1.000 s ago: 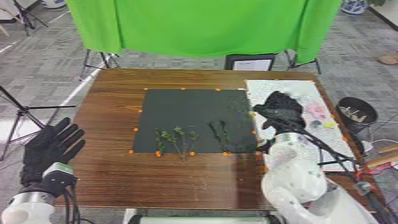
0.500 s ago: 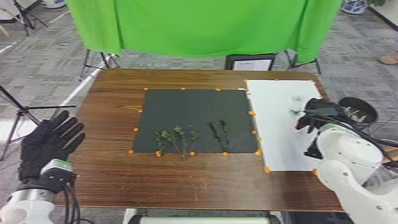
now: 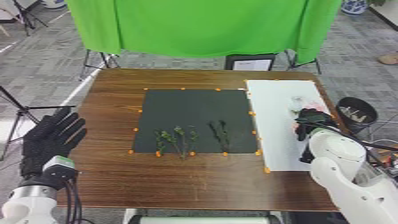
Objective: Arrange flowers
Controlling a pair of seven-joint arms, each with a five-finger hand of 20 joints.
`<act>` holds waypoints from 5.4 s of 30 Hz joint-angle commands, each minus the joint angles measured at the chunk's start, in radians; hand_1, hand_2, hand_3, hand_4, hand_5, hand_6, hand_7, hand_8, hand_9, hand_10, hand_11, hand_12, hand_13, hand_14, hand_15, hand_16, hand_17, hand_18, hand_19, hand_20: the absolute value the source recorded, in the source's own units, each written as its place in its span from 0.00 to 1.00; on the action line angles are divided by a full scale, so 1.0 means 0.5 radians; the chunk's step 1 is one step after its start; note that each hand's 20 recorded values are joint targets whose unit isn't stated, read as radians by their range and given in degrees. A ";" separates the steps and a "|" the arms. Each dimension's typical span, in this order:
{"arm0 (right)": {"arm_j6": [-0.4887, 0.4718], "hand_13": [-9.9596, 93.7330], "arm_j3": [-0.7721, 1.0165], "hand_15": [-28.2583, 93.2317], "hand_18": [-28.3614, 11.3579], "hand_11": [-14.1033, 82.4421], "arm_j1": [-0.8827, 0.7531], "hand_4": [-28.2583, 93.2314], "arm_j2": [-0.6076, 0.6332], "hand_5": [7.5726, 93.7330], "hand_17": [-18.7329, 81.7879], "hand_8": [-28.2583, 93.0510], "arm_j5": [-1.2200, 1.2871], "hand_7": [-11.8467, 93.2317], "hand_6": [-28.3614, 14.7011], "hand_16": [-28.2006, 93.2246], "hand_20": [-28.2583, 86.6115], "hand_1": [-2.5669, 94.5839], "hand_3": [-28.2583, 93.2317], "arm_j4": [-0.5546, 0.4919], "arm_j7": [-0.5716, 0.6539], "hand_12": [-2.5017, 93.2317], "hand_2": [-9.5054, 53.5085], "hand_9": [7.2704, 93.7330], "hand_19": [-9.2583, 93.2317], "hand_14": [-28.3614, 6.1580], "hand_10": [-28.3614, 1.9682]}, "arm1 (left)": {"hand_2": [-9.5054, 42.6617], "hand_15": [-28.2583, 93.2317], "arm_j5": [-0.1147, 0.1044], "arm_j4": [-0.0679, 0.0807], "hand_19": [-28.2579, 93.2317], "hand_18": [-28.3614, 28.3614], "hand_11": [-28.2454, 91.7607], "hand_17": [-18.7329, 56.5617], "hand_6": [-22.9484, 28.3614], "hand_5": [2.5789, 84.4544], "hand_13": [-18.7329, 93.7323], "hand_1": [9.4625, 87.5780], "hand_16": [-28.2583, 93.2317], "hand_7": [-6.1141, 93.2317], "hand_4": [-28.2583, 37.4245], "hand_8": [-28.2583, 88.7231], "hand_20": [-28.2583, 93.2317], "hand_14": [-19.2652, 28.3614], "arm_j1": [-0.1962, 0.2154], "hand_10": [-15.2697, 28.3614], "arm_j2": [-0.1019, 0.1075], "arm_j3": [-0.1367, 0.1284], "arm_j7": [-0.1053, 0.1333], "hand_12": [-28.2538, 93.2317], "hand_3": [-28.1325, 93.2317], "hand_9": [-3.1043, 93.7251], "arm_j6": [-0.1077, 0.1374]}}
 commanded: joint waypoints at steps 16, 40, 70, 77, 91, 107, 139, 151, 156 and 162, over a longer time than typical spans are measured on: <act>0.321 0.83 -0.033 0.59 0.17 0.26 -0.118 0.00 0.000 0.81 0.57 0.21 -0.013 0.26 0.66 0.45 0.55 0.61 0.73 -0.086 -0.033 0.21 0.14 0.81 0.91 0.58 0.61 | 0.43 0.54 0.052 -0.034 0.55 0.79 0.41 0.14 0.65 0.47 0.36 0.23 0.18 0.20 0.02 0.17 0.31 0.76 0.009 0.74 -0.032 -0.014 -0.082 0.34 0.85 0.37 -0.023; 0.483 0.84 -1.474 0.58 0.17 0.26 1.204 0.00 -0.721 0.83 0.58 0.22 -0.303 0.25 0.66 0.46 0.55 0.60 0.77 0.256 -0.776 0.22 0.14 0.82 0.91 0.58 0.61 | 0.43 0.54 -0.001 -0.008 0.56 0.79 0.41 0.14 0.66 0.47 0.36 0.23 0.18 0.20 0.02 0.17 0.31 0.76 -0.056 0.74 0.059 0.040 -0.048 0.34 0.85 0.37 0.072; 0.161 0.82 -2.034 0.59 0.15 0.28 1.463 0.00 -0.870 0.79 0.57 0.22 -0.659 0.26 0.65 0.46 0.55 0.56 0.81 0.636 -0.834 0.20 0.05 0.79 0.91 0.57 0.58 | 0.45 0.54 0.023 0.003 0.56 0.79 0.42 0.14 0.66 0.48 0.36 0.23 0.18 0.20 0.01 0.17 0.31 0.76 -0.106 0.74 0.114 0.064 -0.064 0.33 0.85 0.38 0.117; 0.106 0.82 -2.003 0.59 0.16 0.29 1.433 0.00 -0.875 0.76 0.57 0.21 -0.626 0.28 0.65 0.46 0.55 0.54 0.83 0.603 -0.795 0.19 0.00 0.77 0.92 0.58 0.57 | 0.40 0.55 0.043 0.004 0.56 0.79 0.42 0.14 0.65 0.47 0.36 0.26 0.18 0.20 0.03 0.17 0.31 0.76 -0.096 0.74 0.101 0.047 -0.082 0.33 0.85 0.38 0.108; 0.064 0.81 -1.873 0.59 0.16 0.29 1.373 0.00 -0.904 0.73 0.57 0.18 -0.473 0.27 0.64 0.45 0.54 0.48 0.86 0.535 -0.661 0.18 0.00 0.75 0.92 0.56 0.52 | 0.39 0.55 0.029 0.008 0.56 0.79 0.42 0.14 0.65 0.47 0.36 0.26 0.18 0.21 0.04 0.17 0.31 0.76 -0.091 0.74 0.095 0.046 -0.074 0.33 0.84 0.38 0.100; 0.024 0.80 -1.364 0.60 0.14 0.28 1.161 0.01 -0.761 0.71 0.58 0.13 -0.302 0.26 0.62 0.44 0.54 0.46 0.87 0.269 -0.378 0.18 0.00 0.73 0.93 0.53 0.48 | 0.39 0.54 0.020 0.022 0.55 0.79 0.42 0.14 0.65 0.47 0.36 0.26 0.18 0.21 0.04 0.17 0.31 0.76 -0.066 0.74 0.014 0.048 -0.060 0.34 0.84 0.38 0.055; -0.117 0.74 0.142 0.73 0.16 0.24 0.146 0.00 0.230 0.46 0.56 0.13 0.125 0.25 0.58 0.49 0.55 0.60 0.81 0.158 -0.011 0.14 0.00 0.48 0.94 0.60 0.56 | 0.37 0.54 -0.008 0.035 0.55 0.79 0.41 0.14 0.65 0.47 0.36 0.23 0.18 0.20 0.04 0.17 0.31 0.76 -0.025 0.74 0.029 0.027 0.040 0.34 0.86 0.38 -0.021; -0.121 0.77 0.094 0.71 0.18 0.25 0.165 0.00 0.197 0.52 0.57 0.12 0.179 0.27 0.64 0.51 0.56 0.63 0.79 0.181 -0.088 0.14 0.00 0.55 0.93 0.64 0.64 | 0.38 0.53 -0.010 0.025 0.55 0.80 0.41 0.14 0.65 0.47 0.37 0.23 0.18 0.20 0.03 0.17 0.31 0.76 -0.006 0.74 0.014 0.036 0.044 0.34 0.86 0.38 -0.017; -0.199 0.78 0.107 0.70 0.19 0.25 0.149 0.00 0.176 0.55 0.57 0.12 0.228 0.27 0.67 0.51 0.56 0.64 0.78 0.215 -0.106 0.14 0.00 0.58 0.92 0.64 0.66 | 0.38 0.53 -0.003 0.027 0.55 0.80 0.41 0.14 0.65 0.47 0.37 0.23 0.18 0.20 0.03 0.17 0.31 0.76 -0.011 0.74 0.007 0.038 0.036 0.34 0.86 0.38 -0.019; -0.203 0.80 0.105 0.64 0.20 0.26 0.106 0.00 0.157 0.58 0.57 0.11 0.240 0.28 0.71 0.51 0.56 0.64 0.77 0.250 -0.129 0.15 0.00 0.62 0.92 0.67 0.67 | 0.38 0.53 -0.003 0.021 0.55 0.80 0.41 0.14 0.65 0.47 0.37 0.23 0.18 0.20 0.03 0.17 0.31 0.76 -0.005 0.74 -0.002 0.041 0.034 0.34 0.85 0.38 -0.011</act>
